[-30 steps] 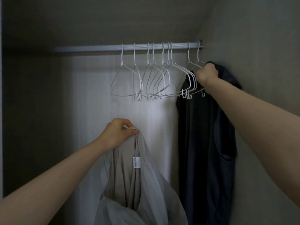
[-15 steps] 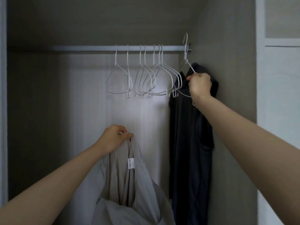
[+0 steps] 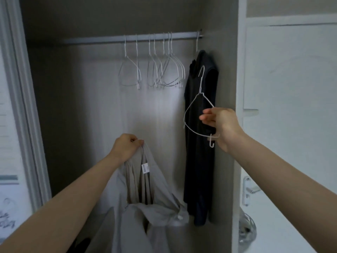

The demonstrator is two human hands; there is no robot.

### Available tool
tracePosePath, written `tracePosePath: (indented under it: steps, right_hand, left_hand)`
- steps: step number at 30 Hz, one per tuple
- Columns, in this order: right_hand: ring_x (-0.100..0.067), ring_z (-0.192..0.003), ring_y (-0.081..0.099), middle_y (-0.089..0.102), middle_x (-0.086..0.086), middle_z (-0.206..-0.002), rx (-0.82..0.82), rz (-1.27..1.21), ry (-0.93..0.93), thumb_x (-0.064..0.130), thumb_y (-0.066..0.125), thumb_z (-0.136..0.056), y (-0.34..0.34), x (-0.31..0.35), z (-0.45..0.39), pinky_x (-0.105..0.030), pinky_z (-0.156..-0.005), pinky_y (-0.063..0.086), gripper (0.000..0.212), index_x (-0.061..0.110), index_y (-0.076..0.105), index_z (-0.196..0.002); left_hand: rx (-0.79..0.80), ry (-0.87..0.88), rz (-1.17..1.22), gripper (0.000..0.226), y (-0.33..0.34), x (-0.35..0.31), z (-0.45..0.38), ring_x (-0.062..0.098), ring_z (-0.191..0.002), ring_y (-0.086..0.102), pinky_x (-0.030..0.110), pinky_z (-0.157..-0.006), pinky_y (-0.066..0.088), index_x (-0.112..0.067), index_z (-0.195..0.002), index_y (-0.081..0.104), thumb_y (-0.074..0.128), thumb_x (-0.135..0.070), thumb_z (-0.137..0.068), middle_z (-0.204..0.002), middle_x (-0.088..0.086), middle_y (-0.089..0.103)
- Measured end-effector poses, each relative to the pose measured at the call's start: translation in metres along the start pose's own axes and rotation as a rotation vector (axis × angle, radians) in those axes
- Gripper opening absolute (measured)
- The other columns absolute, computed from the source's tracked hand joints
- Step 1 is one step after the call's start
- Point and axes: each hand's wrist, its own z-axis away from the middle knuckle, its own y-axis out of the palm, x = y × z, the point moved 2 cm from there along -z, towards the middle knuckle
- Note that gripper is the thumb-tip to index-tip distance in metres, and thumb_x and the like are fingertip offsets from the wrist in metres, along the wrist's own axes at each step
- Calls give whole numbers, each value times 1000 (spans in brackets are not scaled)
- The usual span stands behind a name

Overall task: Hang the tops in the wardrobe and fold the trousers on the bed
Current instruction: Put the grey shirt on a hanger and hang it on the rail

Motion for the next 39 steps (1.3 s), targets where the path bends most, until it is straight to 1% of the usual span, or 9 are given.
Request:
tracePosePath:
  steps: [10,17,21,23,26,32,34,36,39]
  right_hand:
    - [-24,-88,63,69,-5,-83,437,-171,428,26,49,-95,-78,-21,97,-52,-70,56,27,11,71,-91]
    - [-21,-72,58,58,-2,-75,697,-159,372,25,48,-89,-103,-6,123,-43,-67,50,23,15,69,-84]
    - [-19,-63,53,54,-2,-66,737,-122,386,26,50,-87,-103,-15,134,-40,-62,48,22,12,66,-87]
    - [-17,-60,51,52,-2,-64,779,-74,384,27,48,-88,-97,-29,140,-39,-62,49,23,11,64,-92]
    - [-16,-58,51,52,-5,-64,783,12,369,26,41,-97,-82,-59,149,-42,-65,51,26,11,63,-94]
    - [-18,-59,46,45,-7,-64,687,-118,151,29,44,-98,-67,-108,155,-43,-70,54,29,6,60,-90]
    - [-18,-57,43,41,-8,-64,688,-283,81,31,46,-95,-74,-116,155,-43,-68,53,31,2,57,-90]
    - [-19,-56,42,38,-8,-63,675,-405,30,29,46,-95,-81,-122,154,-44,-69,53,31,1,57,-88]
    - [-21,-54,36,33,-9,-61,647,-519,13,28,45,-95,-86,-124,152,-46,-68,52,30,1,56,-87]
  left_hand:
    - [82,-217,119,27,3,20,70,25,-80,59,34,-74,46,-4,-85,72,63,-29,-92,-82,13,65]
    - [43,-447,266,24,-19,35,103,34,-95,63,43,-95,51,4,-98,69,67,-19,-90,-103,24,66]
    - [97,-583,360,30,-25,33,115,34,-81,63,33,-63,58,9,-107,64,70,-12,-87,-106,26,65]
    - [159,-592,398,34,-25,27,120,37,-89,66,36,-72,60,9,-109,66,73,-13,-84,-106,24,67]
    - [251,-531,439,32,-24,5,125,34,-94,68,42,-88,56,4,-106,70,74,-17,-83,-102,22,70]
    - [302,-389,757,10,-34,-63,127,15,-57,65,22,-58,57,0,-88,69,60,-4,-91,-72,10,68]
    - [457,-277,907,14,-55,-81,131,18,-73,68,26,-70,59,-2,-98,68,60,-10,-89,-85,11,69]
    - [488,-28,677,41,-78,-93,133,25,-91,69,31,-78,60,-9,-121,65,67,-23,-82,-107,11,70]
    - [34,400,-243,49,-97,-97,125,23,-110,59,33,-92,48,-22,-133,57,61,-43,-89,-134,-2,56]
